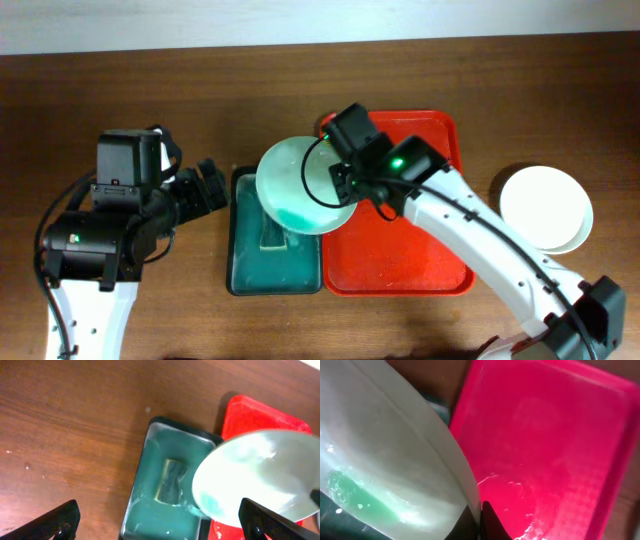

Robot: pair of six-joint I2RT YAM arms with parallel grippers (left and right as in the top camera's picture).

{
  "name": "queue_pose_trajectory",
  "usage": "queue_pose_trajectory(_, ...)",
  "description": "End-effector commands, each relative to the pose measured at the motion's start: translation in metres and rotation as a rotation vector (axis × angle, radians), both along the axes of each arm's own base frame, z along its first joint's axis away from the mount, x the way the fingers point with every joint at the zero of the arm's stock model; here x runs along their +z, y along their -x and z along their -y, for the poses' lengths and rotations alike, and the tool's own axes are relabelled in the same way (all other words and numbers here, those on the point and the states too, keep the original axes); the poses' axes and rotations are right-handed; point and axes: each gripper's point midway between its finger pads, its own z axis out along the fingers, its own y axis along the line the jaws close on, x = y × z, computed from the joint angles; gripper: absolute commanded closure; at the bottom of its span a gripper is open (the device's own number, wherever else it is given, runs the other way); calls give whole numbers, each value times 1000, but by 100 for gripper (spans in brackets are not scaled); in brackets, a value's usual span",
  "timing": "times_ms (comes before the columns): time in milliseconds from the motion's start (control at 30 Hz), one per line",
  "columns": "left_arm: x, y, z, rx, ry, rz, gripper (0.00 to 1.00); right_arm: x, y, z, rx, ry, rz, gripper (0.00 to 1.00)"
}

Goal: Clean dirty plates on tray and stack at the side
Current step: 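Lift the pale green plate with the right gripper and carry it right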

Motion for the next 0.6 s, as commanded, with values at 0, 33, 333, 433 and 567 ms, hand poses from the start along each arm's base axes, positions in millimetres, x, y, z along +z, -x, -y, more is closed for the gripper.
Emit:
queue_pose_trajectory(0, 2, 3, -2, -5, -7, -5, 0, 11, -16, 17, -161, 122, 147, 96)
queue_pose_trajectory(33, 2, 3, -2, -5, -7, -4, 1, 11, -15, 14, -153, 129, 152, 96)
queue_pose_trajectory(333, 2, 3, -2, -5, -7, -5, 1, 58, 1, -4, -114, 394, 477, 96)
queue_pose_trajectory(433, 2, 3, -2, -5, -7, -8, 0, 73, 7, -9, -113, 452, 569, 96)
queue_pose_trajectory(567, 1, 4, -2, -5, -8, -13, 1, 83, 21, -20, -74, 492, 626, 96)
